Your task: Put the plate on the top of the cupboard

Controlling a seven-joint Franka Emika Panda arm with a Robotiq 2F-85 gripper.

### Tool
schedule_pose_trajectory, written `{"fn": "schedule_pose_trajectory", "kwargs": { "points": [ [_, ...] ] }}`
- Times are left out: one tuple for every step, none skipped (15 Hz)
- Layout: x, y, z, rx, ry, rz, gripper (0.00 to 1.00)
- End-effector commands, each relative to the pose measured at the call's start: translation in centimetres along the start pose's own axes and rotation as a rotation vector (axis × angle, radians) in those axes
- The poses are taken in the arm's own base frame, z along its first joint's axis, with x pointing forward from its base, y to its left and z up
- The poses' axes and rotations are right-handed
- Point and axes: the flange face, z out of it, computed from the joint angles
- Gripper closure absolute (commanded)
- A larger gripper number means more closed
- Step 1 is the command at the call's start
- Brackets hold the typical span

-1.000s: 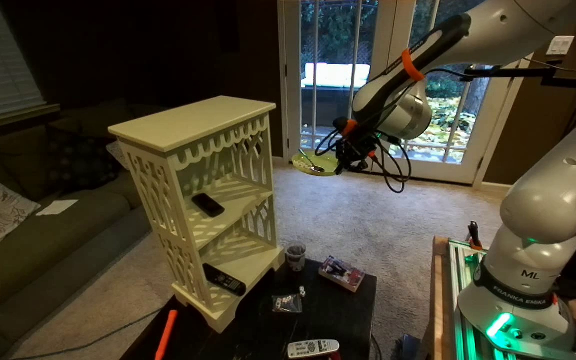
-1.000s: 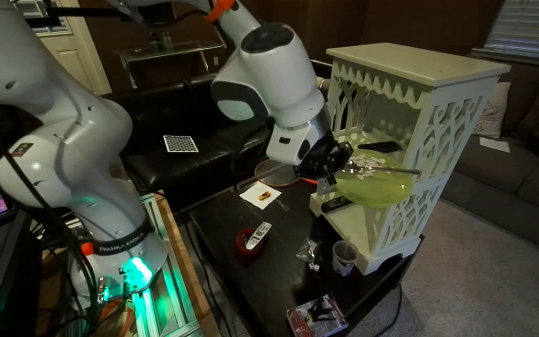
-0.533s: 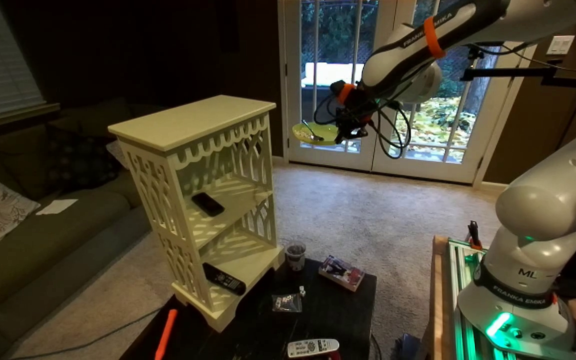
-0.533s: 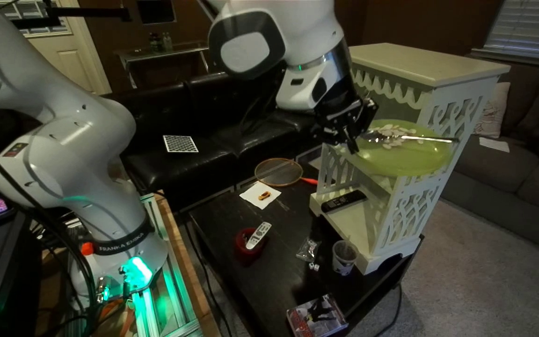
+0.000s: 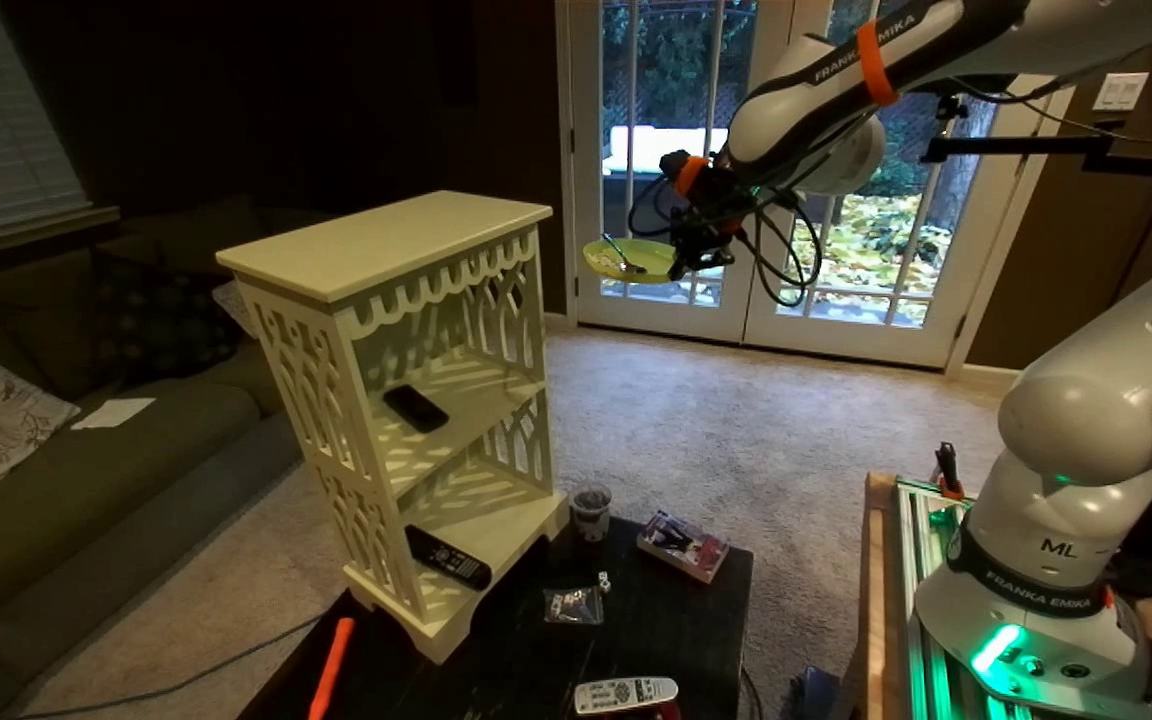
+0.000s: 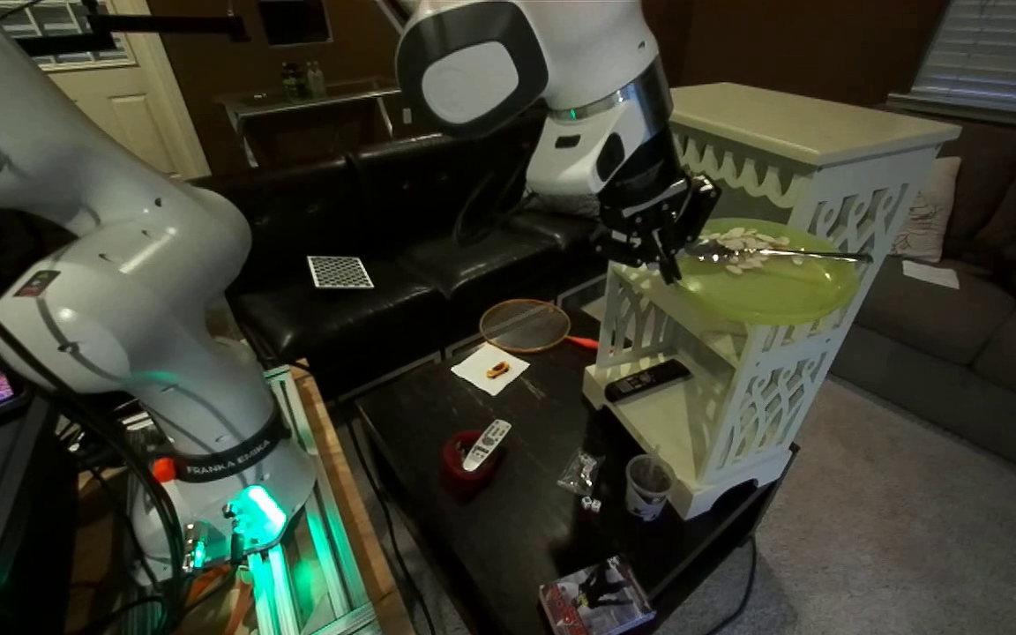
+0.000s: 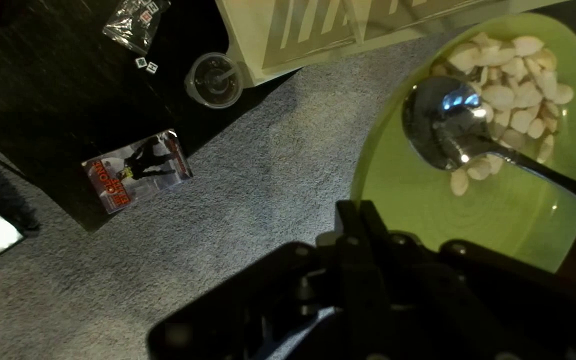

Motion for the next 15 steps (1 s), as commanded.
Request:
{"fn": "schedule_pose_trajectory", "kwargs": {
  "points": [
    [0.3, -0.2, -0.2, 0.01, 0.01, 0.0, 0.99],
    [0.7, -0.4, -0.4, 0.012, 0.016, -0.003, 0.99],
    [1.2, -0.6, -0.8, 0.018, 0.025, -0.009, 0.99],
    [1.8, -0.9, -1.2, 0.018, 0.034, -0.015, 0.99],
    [2.5, -1.2, -1.5, 0.019, 0.051, -0.02, 0.99],
    [3.1, -1.7, -1.9, 0.017, 0.066, -0.029, 0.99],
    [3.6, -2.0, -2.2, 0.018, 0.072, -0.036, 0.99],
    [3.9, -2.6, -2.9, 0.024, 0.076, -0.043, 0.99],
    [4.1, -3.3, -3.5, 0.03, 0.08, -0.053, 0.99],
    [4.0, -3.9, -4.2, 0.027, 0.073, -0.068, 0.99],
    [3.9, -4.7, -4.9, 0.02, 0.068, -0.089, 0.99],
    [3.5, -5.5, -5.6, 0.014, 0.069, -0.113, 0.99],
    [3.2, -6.4, -6.4, 0.007, 0.063, -0.134, 0.99],
    [2.8, -7.2, -7.2, 0.006, 0.06, -0.152, 0.99],
    [2.3, -8.3, -8.2, 0.021, 0.062, -0.168, 0.99]
  ]
}}
